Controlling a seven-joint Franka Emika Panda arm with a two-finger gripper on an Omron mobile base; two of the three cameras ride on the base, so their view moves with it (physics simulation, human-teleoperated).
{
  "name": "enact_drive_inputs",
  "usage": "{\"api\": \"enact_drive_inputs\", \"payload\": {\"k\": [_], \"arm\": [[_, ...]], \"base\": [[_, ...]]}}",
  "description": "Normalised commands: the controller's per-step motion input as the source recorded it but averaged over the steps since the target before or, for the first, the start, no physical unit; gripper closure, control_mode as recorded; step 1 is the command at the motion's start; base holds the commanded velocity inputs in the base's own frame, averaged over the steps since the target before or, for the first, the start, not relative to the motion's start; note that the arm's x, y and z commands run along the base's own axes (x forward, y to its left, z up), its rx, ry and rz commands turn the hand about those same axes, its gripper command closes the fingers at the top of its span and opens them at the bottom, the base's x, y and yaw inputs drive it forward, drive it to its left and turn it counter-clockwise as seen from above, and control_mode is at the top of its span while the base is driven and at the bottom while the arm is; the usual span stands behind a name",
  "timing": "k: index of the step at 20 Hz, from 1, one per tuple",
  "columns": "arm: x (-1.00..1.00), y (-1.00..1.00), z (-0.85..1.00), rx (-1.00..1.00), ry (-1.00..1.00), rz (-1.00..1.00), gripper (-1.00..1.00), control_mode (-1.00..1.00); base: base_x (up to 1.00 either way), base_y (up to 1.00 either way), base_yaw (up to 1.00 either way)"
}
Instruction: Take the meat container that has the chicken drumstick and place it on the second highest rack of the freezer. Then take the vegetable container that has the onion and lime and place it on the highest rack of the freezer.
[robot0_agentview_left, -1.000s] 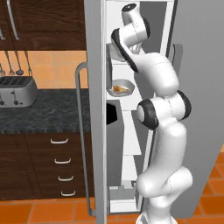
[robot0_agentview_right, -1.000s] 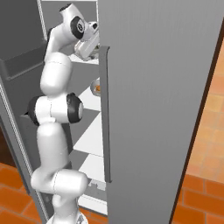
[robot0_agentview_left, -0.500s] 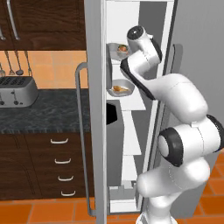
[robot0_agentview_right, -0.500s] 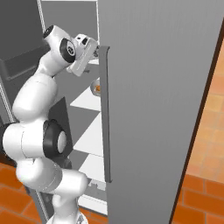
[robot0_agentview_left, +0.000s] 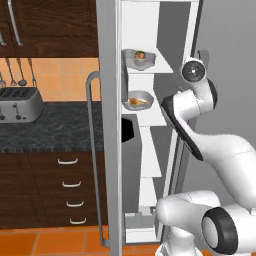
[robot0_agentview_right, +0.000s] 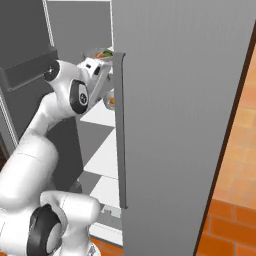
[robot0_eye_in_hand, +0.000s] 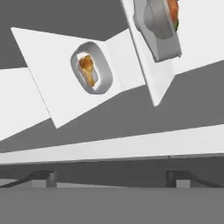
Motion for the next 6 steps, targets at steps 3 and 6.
{"api": "enact_drive_inputs", "payload": {"k": [3, 6], "arm": [[-0.87, 0.05, 0.0, -0.01, -0.1, 0.18, -1.0, -1.0], [-0.82, 0.32, 0.01, -0.09, -0.12, 0.2, -1.0, -1.0]], "base": [[0.0, 0.0, 0.0], [0.0, 0.0, 0.0]]}}
